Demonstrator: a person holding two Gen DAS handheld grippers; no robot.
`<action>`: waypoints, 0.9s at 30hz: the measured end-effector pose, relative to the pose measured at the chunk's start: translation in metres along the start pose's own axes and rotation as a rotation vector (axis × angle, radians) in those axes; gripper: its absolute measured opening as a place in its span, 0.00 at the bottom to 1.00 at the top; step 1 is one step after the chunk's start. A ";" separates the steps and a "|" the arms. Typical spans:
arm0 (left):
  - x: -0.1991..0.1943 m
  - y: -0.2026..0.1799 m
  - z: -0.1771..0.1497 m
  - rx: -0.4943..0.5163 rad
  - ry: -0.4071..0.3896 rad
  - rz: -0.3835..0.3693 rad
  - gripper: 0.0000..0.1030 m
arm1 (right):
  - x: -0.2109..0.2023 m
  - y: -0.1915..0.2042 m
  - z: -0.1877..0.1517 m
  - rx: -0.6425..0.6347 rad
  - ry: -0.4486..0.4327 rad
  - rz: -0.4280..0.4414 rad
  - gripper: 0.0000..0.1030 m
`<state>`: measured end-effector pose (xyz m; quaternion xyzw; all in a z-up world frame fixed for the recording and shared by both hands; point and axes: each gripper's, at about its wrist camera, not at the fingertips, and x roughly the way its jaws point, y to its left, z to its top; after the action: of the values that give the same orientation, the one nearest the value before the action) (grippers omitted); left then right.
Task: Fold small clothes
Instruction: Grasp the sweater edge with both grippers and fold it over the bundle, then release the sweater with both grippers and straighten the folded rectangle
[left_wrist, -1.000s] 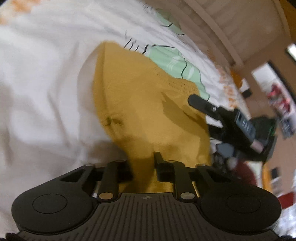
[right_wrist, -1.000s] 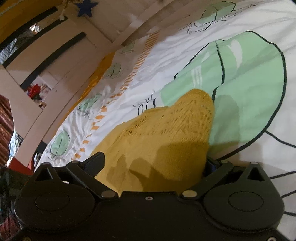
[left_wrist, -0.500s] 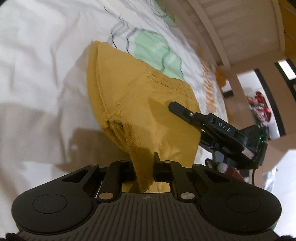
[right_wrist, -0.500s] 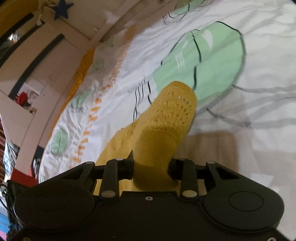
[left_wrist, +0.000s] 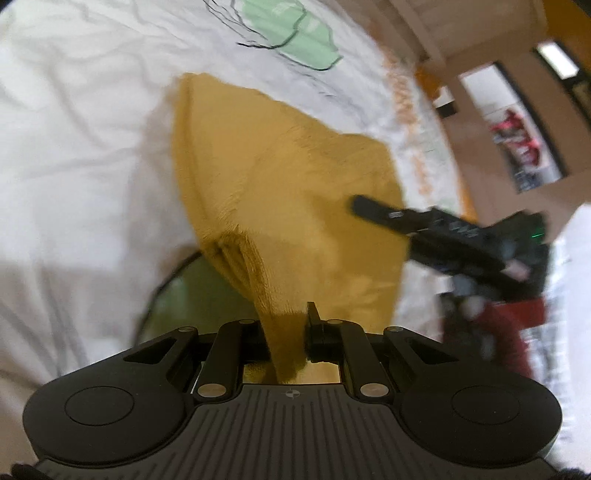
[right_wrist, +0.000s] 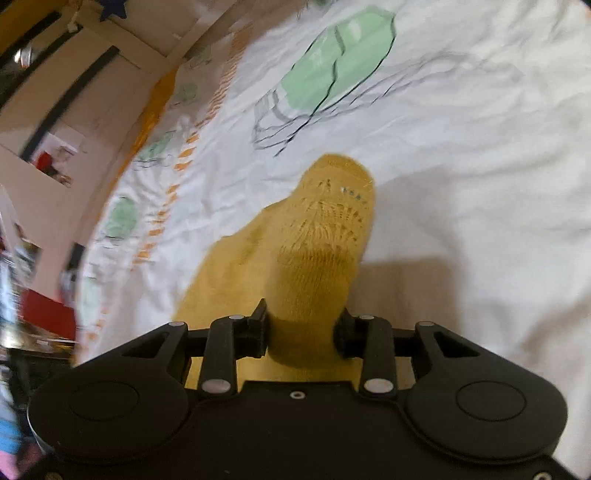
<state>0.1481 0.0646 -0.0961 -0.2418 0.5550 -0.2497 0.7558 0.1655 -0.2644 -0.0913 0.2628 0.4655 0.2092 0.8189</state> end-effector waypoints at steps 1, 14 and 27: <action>0.000 0.000 -0.003 0.022 -0.019 0.052 0.16 | -0.002 0.003 -0.001 -0.047 -0.032 -0.061 0.50; -0.010 -0.038 -0.037 0.311 -0.282 0.413 0.31 | -0.015 0.016 -0.018 -0.311 -0.252 -0.279 0.68; -0.013 -0.083 -0.009 0.443 -0.467 0.497 0.36 | -0.024 0.023 -0.027 -0.353 -0.318 -0.278 0.94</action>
<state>0.1273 0.0094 -0.0354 0.0183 0.3426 -0.1115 0.9326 0.1278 -0.2542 -0.0730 0.0792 0.3187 0.1289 0.9357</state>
